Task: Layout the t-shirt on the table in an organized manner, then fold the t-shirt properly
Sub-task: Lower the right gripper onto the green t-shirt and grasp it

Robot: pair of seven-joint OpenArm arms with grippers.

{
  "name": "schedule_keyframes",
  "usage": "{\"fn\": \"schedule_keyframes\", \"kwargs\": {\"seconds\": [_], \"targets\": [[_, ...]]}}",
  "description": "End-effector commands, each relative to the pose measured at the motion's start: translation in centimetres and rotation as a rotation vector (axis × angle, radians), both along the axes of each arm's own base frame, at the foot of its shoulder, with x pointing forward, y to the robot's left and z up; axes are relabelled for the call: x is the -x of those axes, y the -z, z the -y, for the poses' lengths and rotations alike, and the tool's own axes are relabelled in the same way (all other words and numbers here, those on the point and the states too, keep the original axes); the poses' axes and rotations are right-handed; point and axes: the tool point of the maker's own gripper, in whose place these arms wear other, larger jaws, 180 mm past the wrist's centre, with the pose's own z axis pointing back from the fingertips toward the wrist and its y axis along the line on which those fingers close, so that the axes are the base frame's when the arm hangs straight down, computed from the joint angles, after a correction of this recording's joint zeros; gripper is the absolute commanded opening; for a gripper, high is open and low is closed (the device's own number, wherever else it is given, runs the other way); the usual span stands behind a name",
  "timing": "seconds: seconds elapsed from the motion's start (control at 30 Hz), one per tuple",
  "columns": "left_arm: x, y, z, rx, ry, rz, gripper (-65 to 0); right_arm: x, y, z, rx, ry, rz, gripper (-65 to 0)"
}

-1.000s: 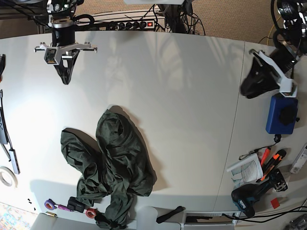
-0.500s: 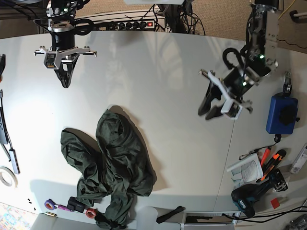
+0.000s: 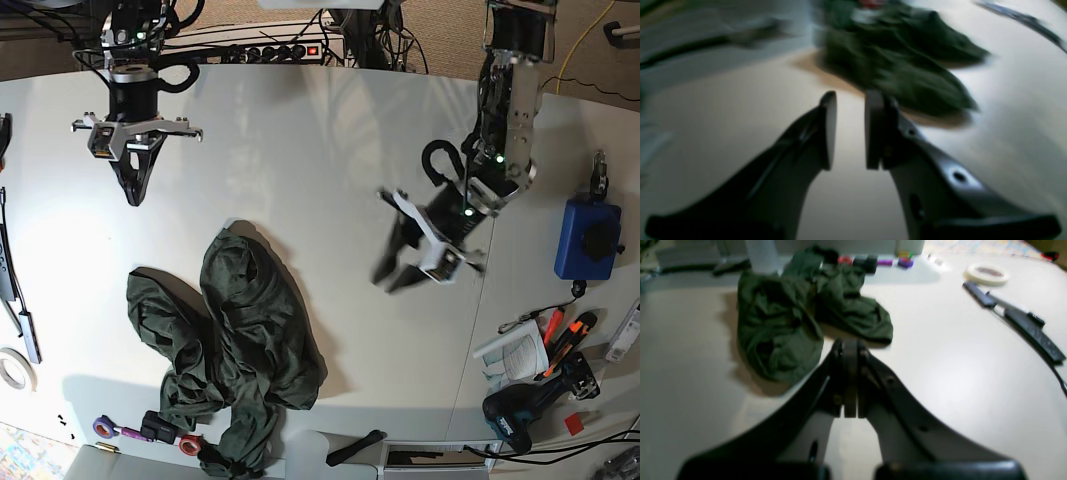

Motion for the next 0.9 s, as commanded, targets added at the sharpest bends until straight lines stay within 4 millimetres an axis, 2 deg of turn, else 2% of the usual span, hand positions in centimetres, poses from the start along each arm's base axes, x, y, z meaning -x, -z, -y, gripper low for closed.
{"fn": "schedule_keyframes", "kwargs": {"seconds": [0.0, 0.13, 0.23, 0.33, 0.4, 0.5, 0.63, 0.77, 0.87], "targets": [[-0.5, -0.6, -0.1, 0.023, 0.005, 0.018, -49.1, -0.4, -1.6, 0.1, 0.014, -0.002, 0.059, -65.0], [-0.8, 2.3, -0.9, 0.012, -0.032, -0.063, -49.1, -1.4, -2.3, 0.1, 0.044, -0.002, 0.079, -65.0], [-0.8, 2.6, -1.0, 0.012, -0.030, -0.071, -49.1, -3.0, -2.5, -0.8, 0.162, -0.062, 0.047, -63.3], [-0.4, 2.6, -0.6, 0.020, 0.003, -0.076, -49.1, -4.9, -2.9, -1.4, 0.154, -0.086, 0.058, -42.1], [-0.2, 2.7, -0.5, 0.025, 0.008, -0.091, -49.1, -6.2, -2.7, -1.7, 0.132, -0.082, 0.070, -36.3], [-0.1, 2.9, -0.5, 0.024, 0.009, -0.102, -49.1, -8.8, -0.4, -2.6, 0.071, -0.081, 0.043, -36.2], [-0.1, 2.9, -0.5, 0.024, 0.009, -0.102, -49.1, -13.5, 3.0, -4.3, -0.018, -0.092, 0.007, -36.2], [-0.1, 3.1, -0.6, 0.016, 0.009, -0.108, -49.1, -18.0, 4.0, -5.9, -0.054, -0.103, -0.014, -36.2], [0.0, 3.3, -0.6, 0.007, 0.011, -0.117, -49.1, -20.5, 4.9, -5.8, -0.046, -0.069, -0.054, -36.2]]}}
